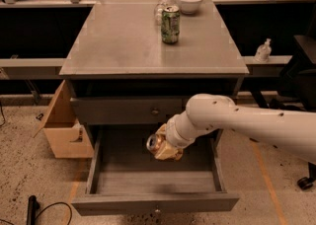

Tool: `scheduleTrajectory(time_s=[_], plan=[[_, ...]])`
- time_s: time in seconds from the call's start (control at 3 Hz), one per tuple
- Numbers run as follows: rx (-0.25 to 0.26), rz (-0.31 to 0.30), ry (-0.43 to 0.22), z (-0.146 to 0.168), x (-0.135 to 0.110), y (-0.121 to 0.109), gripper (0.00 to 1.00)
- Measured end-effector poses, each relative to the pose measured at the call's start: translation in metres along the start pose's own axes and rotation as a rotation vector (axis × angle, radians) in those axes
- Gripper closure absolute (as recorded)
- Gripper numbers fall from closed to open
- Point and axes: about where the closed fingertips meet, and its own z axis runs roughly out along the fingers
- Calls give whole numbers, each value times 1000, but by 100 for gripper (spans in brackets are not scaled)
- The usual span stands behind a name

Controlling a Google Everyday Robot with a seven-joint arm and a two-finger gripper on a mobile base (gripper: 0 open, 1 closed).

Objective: Place orange can into middle drawer

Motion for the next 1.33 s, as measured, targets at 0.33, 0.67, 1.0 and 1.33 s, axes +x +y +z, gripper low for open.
scheduleTrajectory(time_s=[0.33, 0.67, 1.0, 1.33], plan=[[21, -2, 33, 50, 41, -9, 100], [-8, -8, 65, 93, 64, -11, 100], [-67, 23, 89, 126, 81, -2, 83], [-118, 41, 102, 148, 90, 10, 59]])
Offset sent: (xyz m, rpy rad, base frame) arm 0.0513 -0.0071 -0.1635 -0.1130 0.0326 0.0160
